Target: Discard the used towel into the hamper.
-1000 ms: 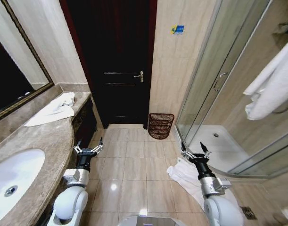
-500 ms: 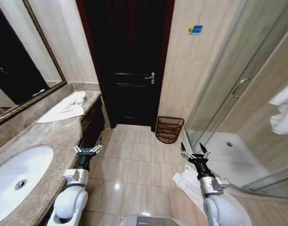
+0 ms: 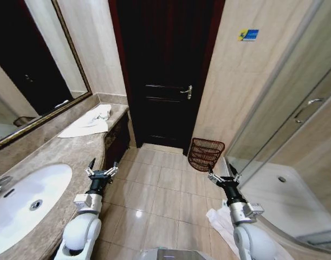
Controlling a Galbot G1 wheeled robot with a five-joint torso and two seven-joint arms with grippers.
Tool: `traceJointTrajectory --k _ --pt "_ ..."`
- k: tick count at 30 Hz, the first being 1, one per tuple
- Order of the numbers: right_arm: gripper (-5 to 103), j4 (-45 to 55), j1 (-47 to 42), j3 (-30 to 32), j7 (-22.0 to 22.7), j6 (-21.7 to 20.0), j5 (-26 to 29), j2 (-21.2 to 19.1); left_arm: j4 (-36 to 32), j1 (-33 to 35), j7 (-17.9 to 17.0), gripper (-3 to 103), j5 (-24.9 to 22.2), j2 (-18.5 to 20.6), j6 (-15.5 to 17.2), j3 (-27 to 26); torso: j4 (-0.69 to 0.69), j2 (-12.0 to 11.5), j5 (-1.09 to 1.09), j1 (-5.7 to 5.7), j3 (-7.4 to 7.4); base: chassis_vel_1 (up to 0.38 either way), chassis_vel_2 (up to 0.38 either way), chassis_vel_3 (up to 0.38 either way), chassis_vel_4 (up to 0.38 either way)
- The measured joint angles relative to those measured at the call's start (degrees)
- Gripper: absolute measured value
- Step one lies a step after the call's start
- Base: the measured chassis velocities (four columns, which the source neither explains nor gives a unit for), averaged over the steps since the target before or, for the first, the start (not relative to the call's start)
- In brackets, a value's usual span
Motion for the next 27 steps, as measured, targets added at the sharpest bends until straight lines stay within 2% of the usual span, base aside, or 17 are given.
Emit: traceJointTrajectory --k 27 --pt "100 -1.33 1.89 -2.04 0.2 -0.48 -2.26 0.41 2.6 -0.68 -0.07 100 -1.11 0.91 -1.63 -0.33 0.01 0.0 0.0 0.01 0.0 -0.064 0.13 0.135 -0.064"
